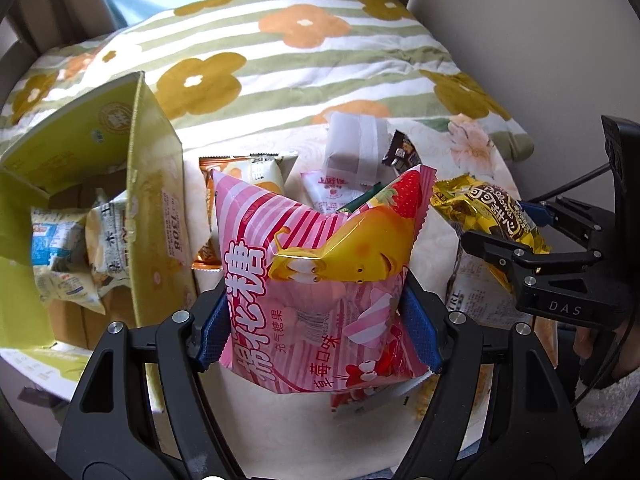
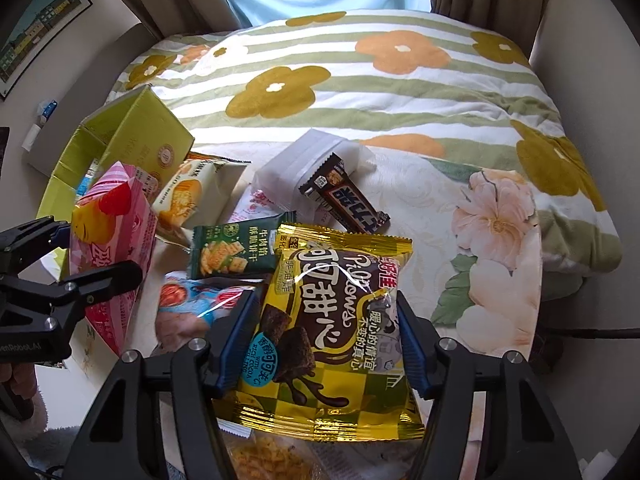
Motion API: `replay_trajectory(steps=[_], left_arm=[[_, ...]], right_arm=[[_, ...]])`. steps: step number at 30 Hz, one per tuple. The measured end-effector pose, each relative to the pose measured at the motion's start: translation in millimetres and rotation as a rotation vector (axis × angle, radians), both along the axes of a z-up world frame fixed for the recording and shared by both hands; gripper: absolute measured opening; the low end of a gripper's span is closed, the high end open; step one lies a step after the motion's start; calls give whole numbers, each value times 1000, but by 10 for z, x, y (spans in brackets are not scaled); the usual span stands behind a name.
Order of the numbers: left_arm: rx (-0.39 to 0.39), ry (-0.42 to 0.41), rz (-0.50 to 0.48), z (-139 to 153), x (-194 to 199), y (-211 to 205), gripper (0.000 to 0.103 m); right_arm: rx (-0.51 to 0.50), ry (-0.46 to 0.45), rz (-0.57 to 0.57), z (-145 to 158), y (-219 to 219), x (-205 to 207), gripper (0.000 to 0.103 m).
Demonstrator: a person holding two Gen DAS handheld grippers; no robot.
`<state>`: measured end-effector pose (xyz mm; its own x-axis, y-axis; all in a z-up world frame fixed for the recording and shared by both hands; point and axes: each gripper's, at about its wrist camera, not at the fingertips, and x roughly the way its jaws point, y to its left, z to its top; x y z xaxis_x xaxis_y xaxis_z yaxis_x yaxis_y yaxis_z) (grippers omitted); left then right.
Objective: Organize snacks
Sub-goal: 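Carry both bags over the yellow box and release them inside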
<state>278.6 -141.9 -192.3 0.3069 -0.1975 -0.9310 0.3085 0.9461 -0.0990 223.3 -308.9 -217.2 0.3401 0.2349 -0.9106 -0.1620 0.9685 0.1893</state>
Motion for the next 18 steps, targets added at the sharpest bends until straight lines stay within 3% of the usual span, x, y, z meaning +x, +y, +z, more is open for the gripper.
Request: replay_trajectory(steps=[9,18], left_arm=[[-50,-103,115,563,-171,339,71],[-62,-211,215,992,-88,1172,71]], right_arm=[[59,-137,43,532,89,-191,56],[116,-269,101,1099,643,-137,56]])
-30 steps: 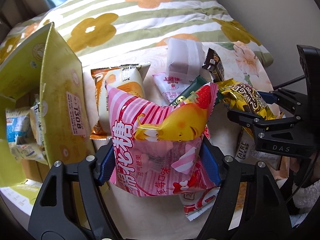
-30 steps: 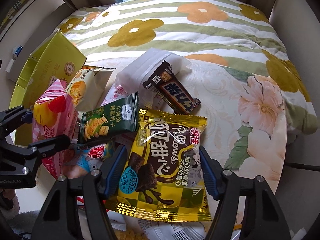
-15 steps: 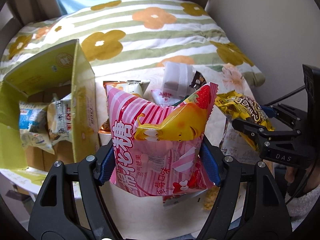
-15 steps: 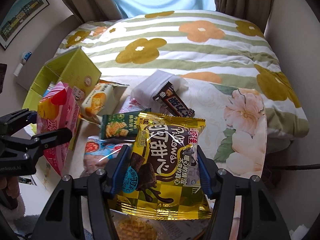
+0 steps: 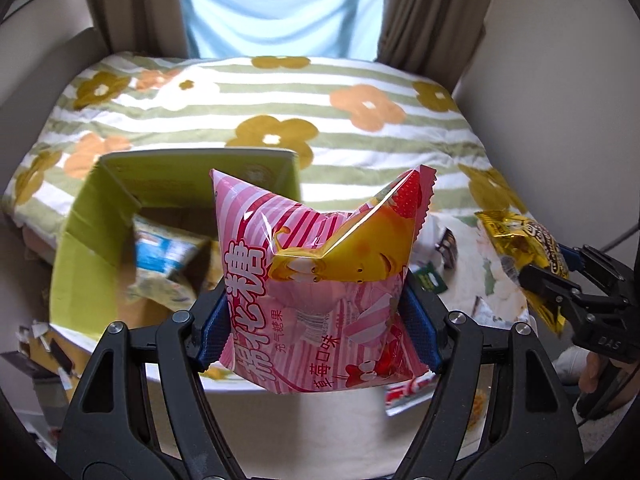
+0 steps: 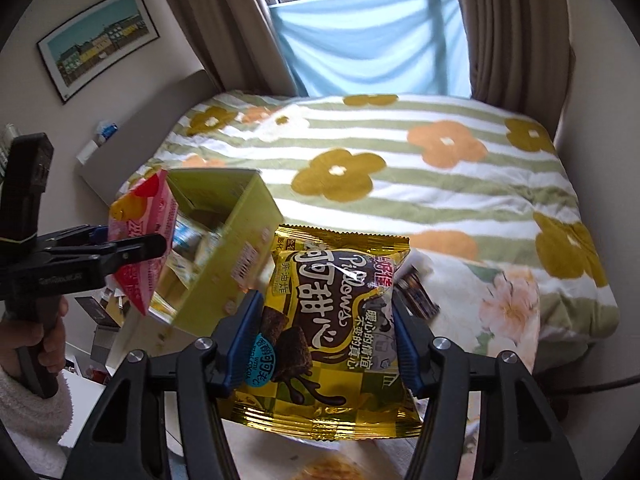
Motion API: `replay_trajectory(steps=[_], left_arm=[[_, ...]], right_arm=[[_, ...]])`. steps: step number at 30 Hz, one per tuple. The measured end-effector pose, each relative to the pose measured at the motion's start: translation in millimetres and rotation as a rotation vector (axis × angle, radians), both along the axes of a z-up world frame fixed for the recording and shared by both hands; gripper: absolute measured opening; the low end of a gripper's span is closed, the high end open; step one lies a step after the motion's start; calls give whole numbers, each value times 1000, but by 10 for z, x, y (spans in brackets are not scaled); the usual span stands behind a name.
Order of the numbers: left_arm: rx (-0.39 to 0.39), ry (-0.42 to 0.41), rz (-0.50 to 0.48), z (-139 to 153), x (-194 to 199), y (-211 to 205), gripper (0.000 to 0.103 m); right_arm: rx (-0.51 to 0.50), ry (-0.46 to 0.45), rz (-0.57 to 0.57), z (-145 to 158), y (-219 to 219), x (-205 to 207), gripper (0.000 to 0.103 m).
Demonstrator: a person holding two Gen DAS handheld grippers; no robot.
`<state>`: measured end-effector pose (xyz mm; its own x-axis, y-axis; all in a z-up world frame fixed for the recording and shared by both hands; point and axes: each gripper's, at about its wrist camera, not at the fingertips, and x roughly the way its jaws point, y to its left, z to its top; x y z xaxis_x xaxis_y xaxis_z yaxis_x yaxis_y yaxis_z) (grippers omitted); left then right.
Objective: Organize snacks
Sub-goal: 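Carry both bags over the yellow box and release them inside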
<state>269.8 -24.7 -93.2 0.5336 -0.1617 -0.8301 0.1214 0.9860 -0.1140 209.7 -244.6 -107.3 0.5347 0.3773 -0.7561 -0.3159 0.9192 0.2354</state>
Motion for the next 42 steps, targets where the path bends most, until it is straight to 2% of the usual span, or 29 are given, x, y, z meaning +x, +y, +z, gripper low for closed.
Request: replay_trajectory(steps=[7,14,19,22,24,26,29,33,42], left_arm=[[6,9,22,1,185,806,71],[-14,69,59,-332,386,1632,71],[11,101,55,-590,548,2043,74],[26,100,26,-689,613,2147,85],[69,106,3,-747,640,2112,100],[104,97,-21,-792,632,2090,101],[59,113,-45,-864,588,2108,101],[26,123,-30,-908,529,2150,101],[65,111,10,-831,373,2194,101]], right_arm=[[42,-42,16,136,736,183,56],[42,3,22,-6,1465,357,56],[37,36,9,-160,1832,489,56],[42,51,-9,-241,1993,515,56],[48,64,-23,-301,2074,532,56],[51,84,-34,-348,2133,563,56],[36,108,-37,-387,2190,581,56],[25,127,-34,-440,2213,643,56],[29,159,25,-499,2363,702,56]])
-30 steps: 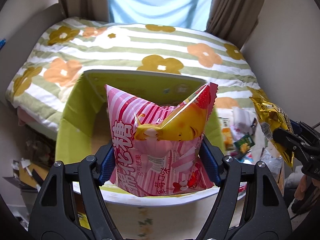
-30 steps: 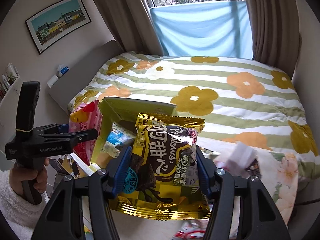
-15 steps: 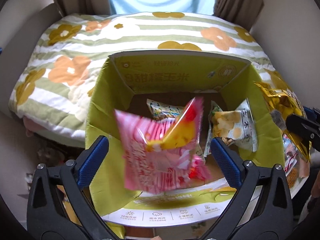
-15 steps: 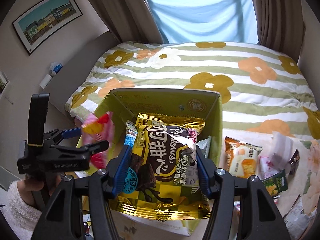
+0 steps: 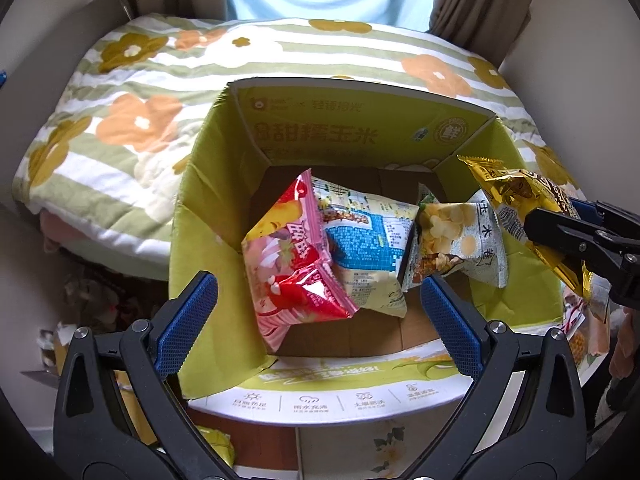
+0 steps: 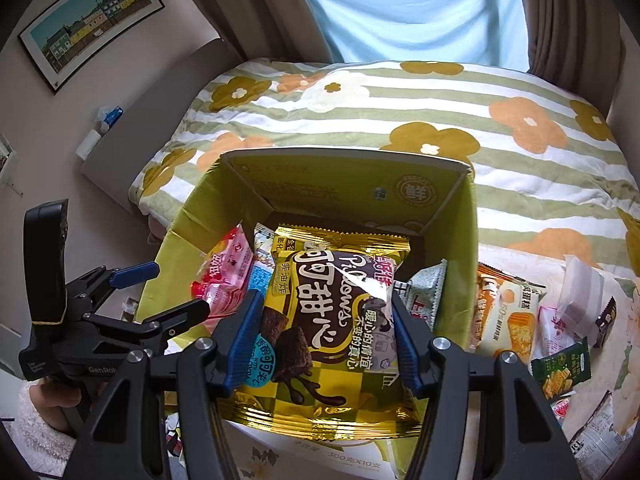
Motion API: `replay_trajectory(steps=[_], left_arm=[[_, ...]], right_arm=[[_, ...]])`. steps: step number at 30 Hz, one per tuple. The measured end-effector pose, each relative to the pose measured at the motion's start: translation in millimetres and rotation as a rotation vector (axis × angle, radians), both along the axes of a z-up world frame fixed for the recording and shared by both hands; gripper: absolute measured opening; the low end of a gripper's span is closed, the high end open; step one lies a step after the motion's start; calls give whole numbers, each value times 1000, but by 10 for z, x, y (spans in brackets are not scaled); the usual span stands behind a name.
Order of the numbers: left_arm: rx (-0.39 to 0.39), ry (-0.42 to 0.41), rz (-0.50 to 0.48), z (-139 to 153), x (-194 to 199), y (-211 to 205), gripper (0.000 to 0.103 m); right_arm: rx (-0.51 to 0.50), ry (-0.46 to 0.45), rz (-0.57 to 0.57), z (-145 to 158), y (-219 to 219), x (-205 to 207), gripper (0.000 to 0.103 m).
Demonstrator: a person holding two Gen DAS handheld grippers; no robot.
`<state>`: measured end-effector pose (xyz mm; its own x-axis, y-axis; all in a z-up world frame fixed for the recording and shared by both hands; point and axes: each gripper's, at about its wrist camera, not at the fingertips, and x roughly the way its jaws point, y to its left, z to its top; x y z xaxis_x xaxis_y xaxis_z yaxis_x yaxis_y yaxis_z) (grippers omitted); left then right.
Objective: Organize snacks
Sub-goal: 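Carry both bags over the yellow box and release them inside, then move both tools back toward the remaining snacks on the table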
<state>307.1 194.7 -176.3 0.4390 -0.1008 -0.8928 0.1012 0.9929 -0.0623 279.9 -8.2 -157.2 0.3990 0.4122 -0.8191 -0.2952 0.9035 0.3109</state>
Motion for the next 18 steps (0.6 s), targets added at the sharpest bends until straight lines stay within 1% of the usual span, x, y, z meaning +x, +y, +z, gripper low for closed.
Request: replay_trajectory(steps=[2,4,5,6,8,13,18], left_arm=[[21,0,12,-7,-19,17,101],[24,-3,21,-6,-50,52,101],[20,-4,27,-1,-72,68,101],[17,-5,30,3,-87,86,101],[12,-7,34,6,-120,106,101],[13,-4,39,-4,-185,114,101],[7,-9,39,33,-246,108,101]], right_arm=[[5,7,23,-10,48,17,56],[1,11,34,-22,96,30,59],[-3,11,26,-32,106,36,67],[-5,2,12,-37,119,36,84],[8,-29,-2,-33,118,10,101],[20,-52,-16,-37,96,-60,102],[-27,-69,-4,5,125,-141,102]])
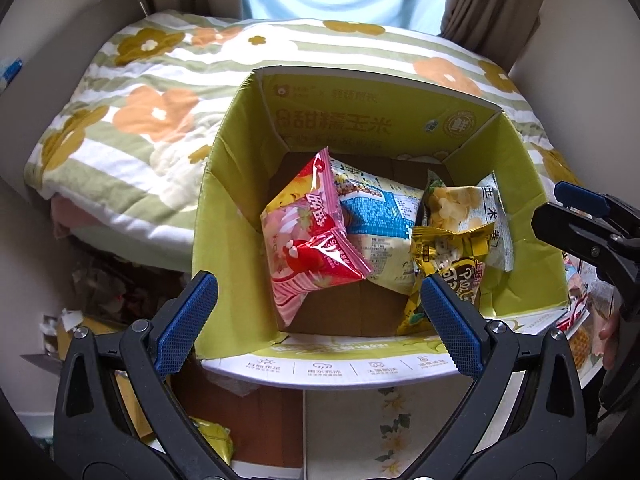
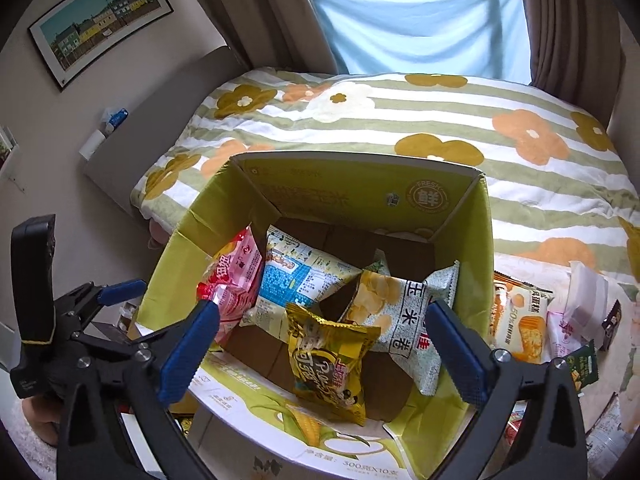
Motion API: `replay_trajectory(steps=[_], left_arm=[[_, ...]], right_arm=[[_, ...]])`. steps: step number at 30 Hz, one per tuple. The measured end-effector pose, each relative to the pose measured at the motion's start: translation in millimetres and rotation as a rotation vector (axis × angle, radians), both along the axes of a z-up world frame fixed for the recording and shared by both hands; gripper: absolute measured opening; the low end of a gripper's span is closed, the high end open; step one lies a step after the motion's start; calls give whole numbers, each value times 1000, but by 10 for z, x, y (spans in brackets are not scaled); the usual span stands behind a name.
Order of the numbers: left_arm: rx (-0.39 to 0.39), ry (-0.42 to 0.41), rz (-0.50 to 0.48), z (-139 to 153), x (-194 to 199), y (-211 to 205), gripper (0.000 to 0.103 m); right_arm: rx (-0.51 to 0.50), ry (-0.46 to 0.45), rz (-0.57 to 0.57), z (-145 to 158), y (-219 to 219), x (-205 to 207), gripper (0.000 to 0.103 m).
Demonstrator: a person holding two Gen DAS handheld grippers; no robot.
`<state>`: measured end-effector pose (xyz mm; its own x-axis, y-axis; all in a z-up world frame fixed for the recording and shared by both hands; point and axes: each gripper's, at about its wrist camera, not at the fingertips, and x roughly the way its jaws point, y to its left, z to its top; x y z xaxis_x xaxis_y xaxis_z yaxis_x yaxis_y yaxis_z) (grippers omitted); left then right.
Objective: Organize snacks
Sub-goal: 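Move both tools back toward the remaining snacks on the table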
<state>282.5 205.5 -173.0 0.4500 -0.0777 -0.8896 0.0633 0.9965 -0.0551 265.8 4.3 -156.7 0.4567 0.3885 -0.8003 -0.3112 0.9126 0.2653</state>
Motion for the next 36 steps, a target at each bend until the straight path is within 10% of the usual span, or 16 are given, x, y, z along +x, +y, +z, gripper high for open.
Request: replay_trajectory(steps=[16,36], left_arm=[[-66,-30,-129,214,-165,-319,101],[-140,-37,-171,431,-705,-2118,101]], right_arm=[[-42,-6,-98,235,-264,-368,102],[-85,-135,-159,629,-1986,-1121,102]])
